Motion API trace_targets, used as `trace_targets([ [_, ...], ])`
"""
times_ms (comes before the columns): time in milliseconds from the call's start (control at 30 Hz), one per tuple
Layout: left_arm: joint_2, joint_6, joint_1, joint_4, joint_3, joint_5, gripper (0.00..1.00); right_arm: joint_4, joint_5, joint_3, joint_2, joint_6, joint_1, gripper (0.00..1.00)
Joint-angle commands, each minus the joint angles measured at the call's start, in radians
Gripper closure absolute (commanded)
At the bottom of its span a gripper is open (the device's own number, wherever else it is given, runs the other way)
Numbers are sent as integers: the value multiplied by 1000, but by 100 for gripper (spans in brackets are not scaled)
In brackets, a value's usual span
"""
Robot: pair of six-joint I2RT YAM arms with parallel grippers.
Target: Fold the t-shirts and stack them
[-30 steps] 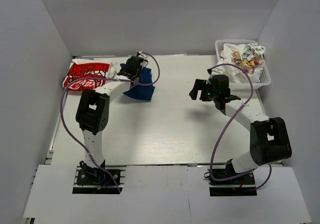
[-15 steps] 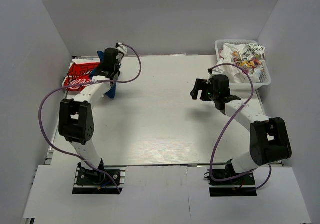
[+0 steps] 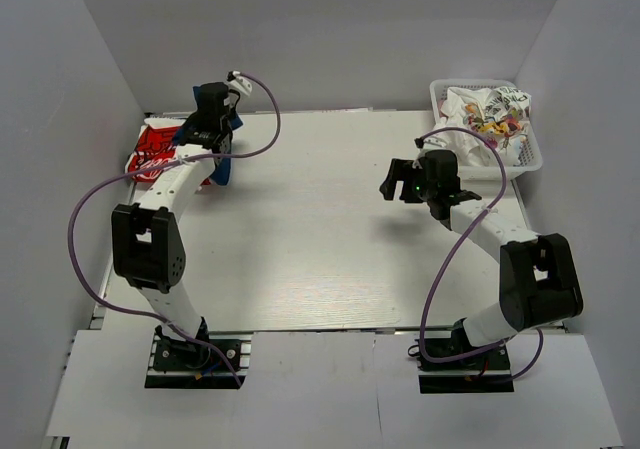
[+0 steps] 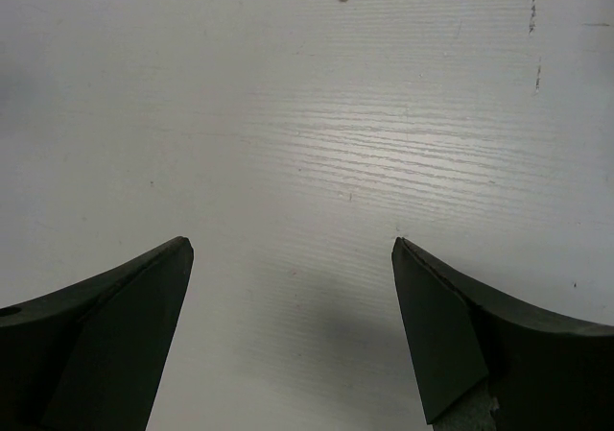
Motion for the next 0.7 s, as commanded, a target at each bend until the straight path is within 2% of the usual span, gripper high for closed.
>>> trace_targets([
  [0,-104,10,19,-4,53,3,100,5,-27,38,11,-9,-8,10],
  [267,-100,-1,74,-27,44,101,100,-3,-50,52,41,-3,-7,10],
  [333,-74,-1,112,25,31,118,100,-6,-47,52,41,-4,-6,10],
  [667,230,-10,260,8,235,152,100,-23,-27,70,56,-10,-6,10],
])
